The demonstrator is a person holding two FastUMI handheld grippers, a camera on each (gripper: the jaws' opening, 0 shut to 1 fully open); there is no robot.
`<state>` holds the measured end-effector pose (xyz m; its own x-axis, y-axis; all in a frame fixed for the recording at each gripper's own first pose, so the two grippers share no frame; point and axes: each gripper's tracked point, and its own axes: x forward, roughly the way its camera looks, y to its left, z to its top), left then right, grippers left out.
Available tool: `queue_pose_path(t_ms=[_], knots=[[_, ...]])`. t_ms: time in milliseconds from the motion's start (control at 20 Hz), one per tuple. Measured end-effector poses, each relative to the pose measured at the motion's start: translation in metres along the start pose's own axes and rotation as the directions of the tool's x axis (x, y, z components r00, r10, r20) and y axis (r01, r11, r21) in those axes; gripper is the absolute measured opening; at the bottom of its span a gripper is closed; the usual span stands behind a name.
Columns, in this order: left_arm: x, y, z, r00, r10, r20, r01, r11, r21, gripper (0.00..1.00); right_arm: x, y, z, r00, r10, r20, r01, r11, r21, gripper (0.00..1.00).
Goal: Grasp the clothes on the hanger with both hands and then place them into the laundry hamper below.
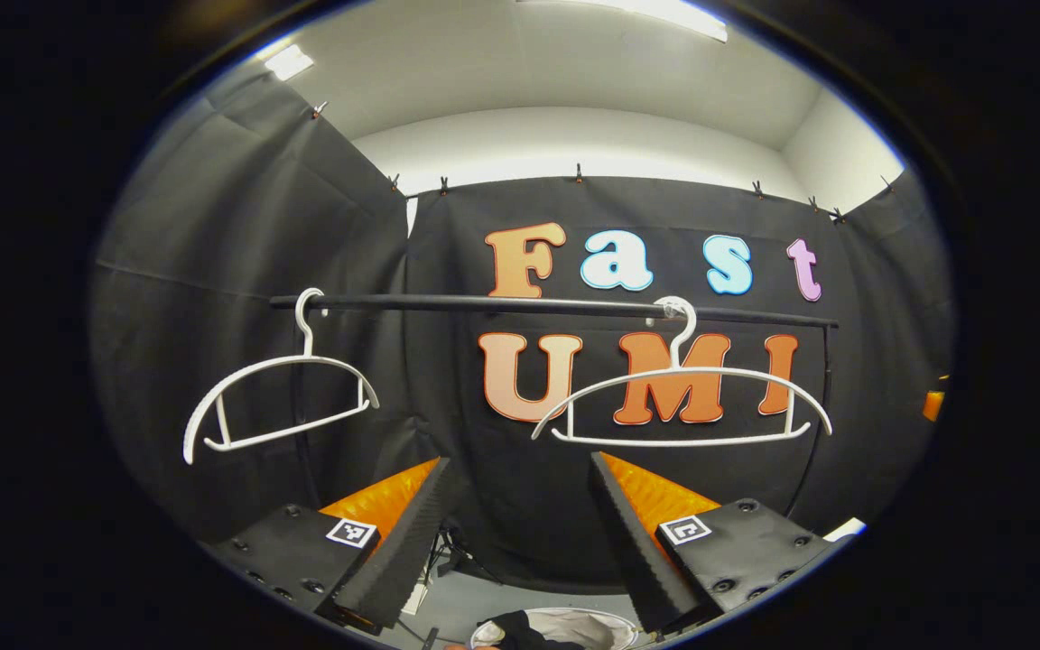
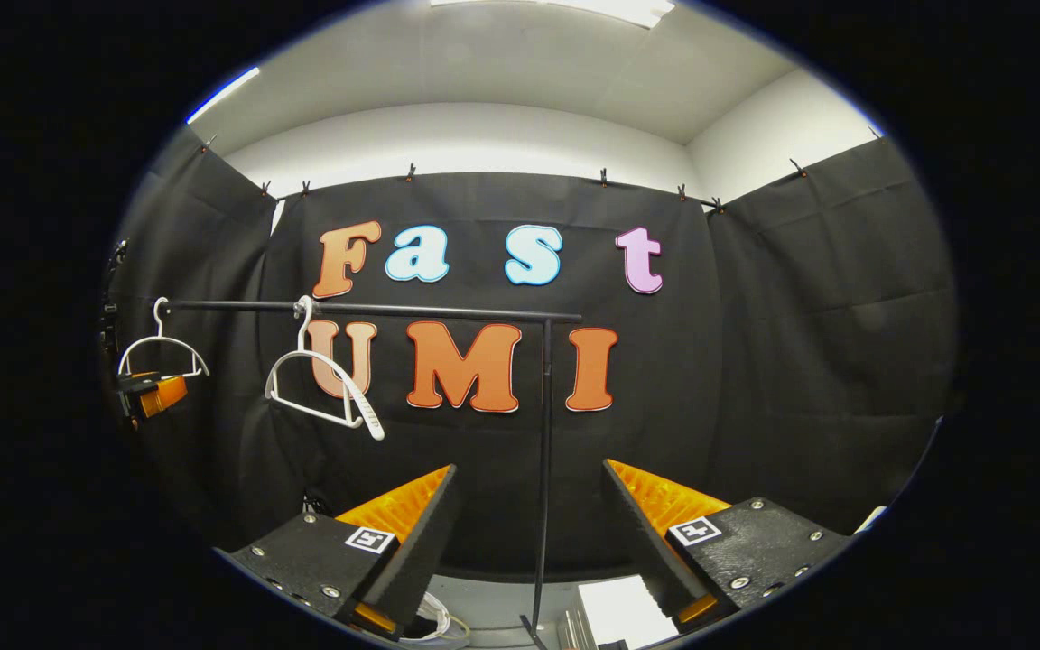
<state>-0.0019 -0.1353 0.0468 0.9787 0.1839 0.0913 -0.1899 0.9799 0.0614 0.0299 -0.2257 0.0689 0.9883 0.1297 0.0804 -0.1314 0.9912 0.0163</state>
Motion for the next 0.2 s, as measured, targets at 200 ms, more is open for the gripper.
queue_pose_path(t_ms=[200], knots=[[-0.0021,0.0005,0.0051,1.0,-0.002,0.01,0.002,1.0,-0.004,0.96,0.0018,0.0038,0.0038,1.0,0.005,0.007,-0.005,1.0,-0.001,0.85]])
